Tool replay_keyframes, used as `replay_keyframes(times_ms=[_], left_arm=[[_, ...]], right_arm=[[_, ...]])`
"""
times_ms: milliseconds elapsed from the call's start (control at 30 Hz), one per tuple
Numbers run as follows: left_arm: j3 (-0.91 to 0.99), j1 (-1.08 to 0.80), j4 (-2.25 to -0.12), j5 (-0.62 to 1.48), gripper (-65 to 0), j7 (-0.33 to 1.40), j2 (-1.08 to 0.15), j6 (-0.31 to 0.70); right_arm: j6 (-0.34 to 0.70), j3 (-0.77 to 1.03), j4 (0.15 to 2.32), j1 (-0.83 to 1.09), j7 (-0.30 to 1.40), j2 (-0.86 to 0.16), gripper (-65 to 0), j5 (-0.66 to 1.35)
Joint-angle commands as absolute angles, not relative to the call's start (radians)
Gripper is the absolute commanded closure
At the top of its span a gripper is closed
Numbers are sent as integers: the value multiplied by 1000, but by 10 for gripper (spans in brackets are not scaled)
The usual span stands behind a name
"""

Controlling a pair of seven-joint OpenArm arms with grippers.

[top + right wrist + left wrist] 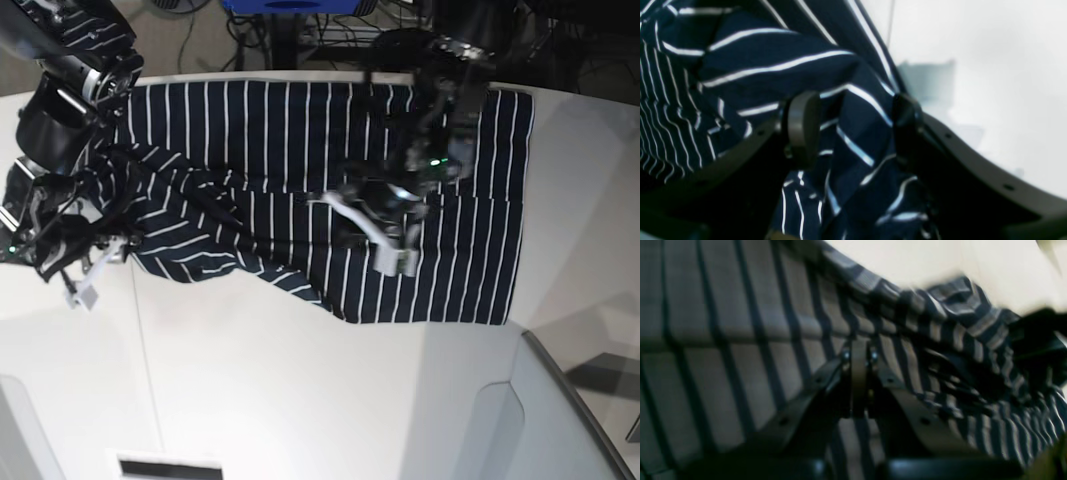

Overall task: Layout the t-shirt on the table in an organized manner, then fold the t-shirt properly
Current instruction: 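Return the left gripper to the shirt corner and regrasp the bunched fabric with the right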

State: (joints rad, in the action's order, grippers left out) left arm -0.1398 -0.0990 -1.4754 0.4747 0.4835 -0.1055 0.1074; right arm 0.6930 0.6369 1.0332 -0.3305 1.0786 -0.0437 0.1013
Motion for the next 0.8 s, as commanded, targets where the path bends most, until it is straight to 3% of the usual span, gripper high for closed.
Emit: replay_keyframes(times_ms=[0, 167, 233, 333, 367, 767], left_arm=[[-110, -114, -1521, 483, 0, 467, -124, 114], [28, -209, -1593, 483, 0, 469, -189, 114], [85, -240, -1595, 483, 0, 469, -200, 114], [176, -285, -1590, 483, 0, 467, -213, 116], [200, -297, -1590, 483, 0, 466, -214, 116], [272, -323, -1590, 483, 0, 466, -214, 116]], right_arm=[[698, 636, 1040, -358, 1055, -54, -327, 114], [698, 636, 1030, -360, 1047, -54, -311, 114], [698, 636, 1030, -360, 1047, -54, -236, 116], [698, 636, 1032, -360, 1050, -54, -41, 116], [698, 634, 1032, -360, 1052, -54, -5, 116], [698, 498, 1345, -275, 1096, -44, -2, 176]])
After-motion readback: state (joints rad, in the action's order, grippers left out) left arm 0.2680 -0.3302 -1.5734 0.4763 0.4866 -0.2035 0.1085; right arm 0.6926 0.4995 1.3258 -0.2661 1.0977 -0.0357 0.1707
